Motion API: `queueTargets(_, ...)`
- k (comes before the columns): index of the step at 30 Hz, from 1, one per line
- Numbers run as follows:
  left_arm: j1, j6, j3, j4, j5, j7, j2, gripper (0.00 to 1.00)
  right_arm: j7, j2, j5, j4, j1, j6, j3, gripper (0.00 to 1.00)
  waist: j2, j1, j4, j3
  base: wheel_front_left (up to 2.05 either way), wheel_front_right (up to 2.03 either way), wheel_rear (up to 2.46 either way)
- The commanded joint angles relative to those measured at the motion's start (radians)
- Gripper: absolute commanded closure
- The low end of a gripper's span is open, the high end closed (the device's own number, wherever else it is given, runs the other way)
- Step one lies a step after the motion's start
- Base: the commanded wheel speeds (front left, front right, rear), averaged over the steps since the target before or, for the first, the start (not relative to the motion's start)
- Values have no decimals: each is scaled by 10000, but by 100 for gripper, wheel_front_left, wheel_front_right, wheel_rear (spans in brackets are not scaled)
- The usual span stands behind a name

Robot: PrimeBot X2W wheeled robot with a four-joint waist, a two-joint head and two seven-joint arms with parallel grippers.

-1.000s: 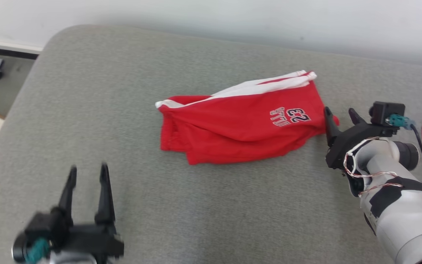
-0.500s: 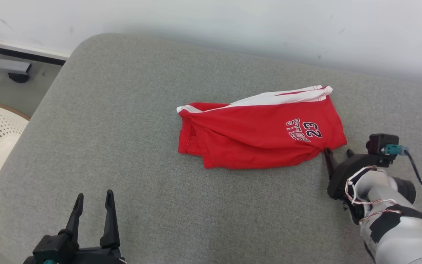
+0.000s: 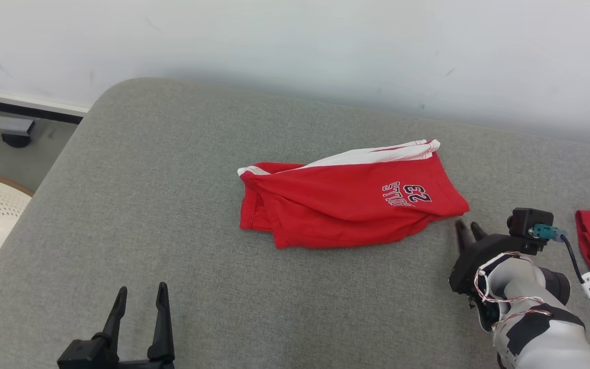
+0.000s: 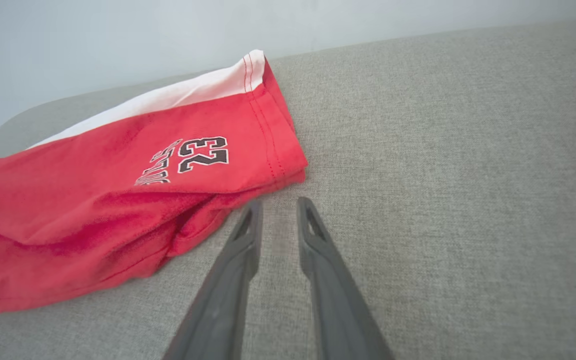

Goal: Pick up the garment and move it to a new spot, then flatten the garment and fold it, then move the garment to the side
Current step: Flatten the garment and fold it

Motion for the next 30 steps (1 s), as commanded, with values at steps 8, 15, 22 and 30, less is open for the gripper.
queueTargets(8, 95, -60, -157, -45, -90, -20, -3, 0, -108, -150, -284, 1, -474, -22, -233, 0, 1, 1, 190, 313, 0, 0, 0)
queueTargets(15, -326, -56, -312, -241, -229, -20, 0, 0, 254, -511, -776, 11, -1072, -22, -442, 0, 1, 1, 378, 999, 0, 0, 0)
queueTargets(22, -599, -44, -397, -271, -256, -21, -2, 0, 731, -522, -1305, 6, -1346, -22, -966, 0, 1, 1, 528, 1413, 0, 0, 0)
queueTargets(30, -715, 30, -497, -206, -360, -21, -3, 0, 1228, -226, -1936, 33, -1217, -22, -1449, 0, 1, 1, 619, 1511, 0, 0, 0)
